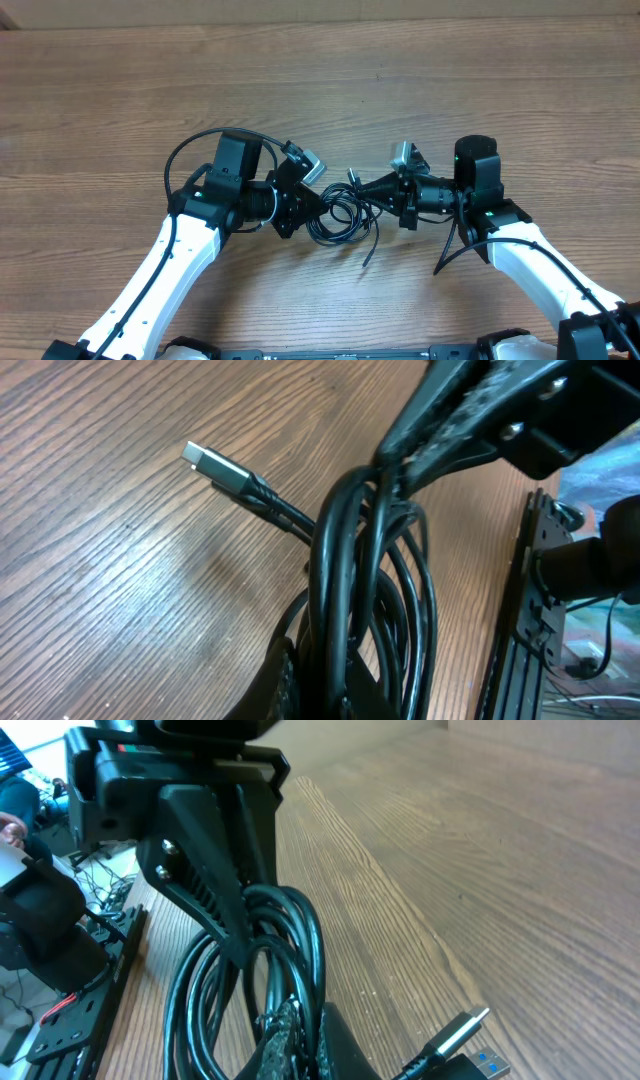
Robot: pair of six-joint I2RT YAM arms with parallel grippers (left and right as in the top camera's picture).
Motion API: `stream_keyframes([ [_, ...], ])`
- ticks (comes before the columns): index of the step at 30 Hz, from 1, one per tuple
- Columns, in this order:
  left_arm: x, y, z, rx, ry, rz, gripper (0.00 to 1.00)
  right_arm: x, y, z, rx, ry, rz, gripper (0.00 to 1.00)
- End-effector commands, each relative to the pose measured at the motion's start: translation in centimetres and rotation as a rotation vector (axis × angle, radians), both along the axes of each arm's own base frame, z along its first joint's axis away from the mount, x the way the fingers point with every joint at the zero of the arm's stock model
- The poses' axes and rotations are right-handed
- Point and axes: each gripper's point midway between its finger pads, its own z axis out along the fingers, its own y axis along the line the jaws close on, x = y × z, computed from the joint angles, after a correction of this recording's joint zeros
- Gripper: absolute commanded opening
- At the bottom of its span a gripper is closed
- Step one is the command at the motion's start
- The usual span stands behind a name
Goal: Untangle cables
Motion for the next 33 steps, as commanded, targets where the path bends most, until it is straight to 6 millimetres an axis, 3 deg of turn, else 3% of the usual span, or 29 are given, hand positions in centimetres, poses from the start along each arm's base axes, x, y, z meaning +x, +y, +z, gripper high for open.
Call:
stream_keyframes([
  [1,0.3,0.4,-0.4,0.022,0.012,0.033,0.04,-0.8,0.4,1.8,0.052,-0.049,0.070,0.04],
  [8,0.3,0.7,-0.8,0.044,0.022,0.045,0.04,-1.9,0.7,3.5,0.114,-0.111,0.159,0.04],
  [15,-0.7,1.0,-1.3,0.062,0.076,0.041,0.04,-1.4,0.9,5.1,0.153,-0.088,0.146,0.04],
  [25,-2.3,-0.4,-1.6,0.076,0.087,-0.023,0.04,-1.2,1.0,7.7,0.214,-0.052,0.135,0.04],
  [32,-2.2,-0.3,-2.1,0.125,0.068,-0.013,0.04,-1.1,0.9,7.6,0.213,-0.040,0.133,0.04],
  [33,-2.2,-0.1,-2.2,0.131,0.071,-0.009,0.04,-1.0,0.8,7.5,0.212,-0.036,0.129,0.10],
])
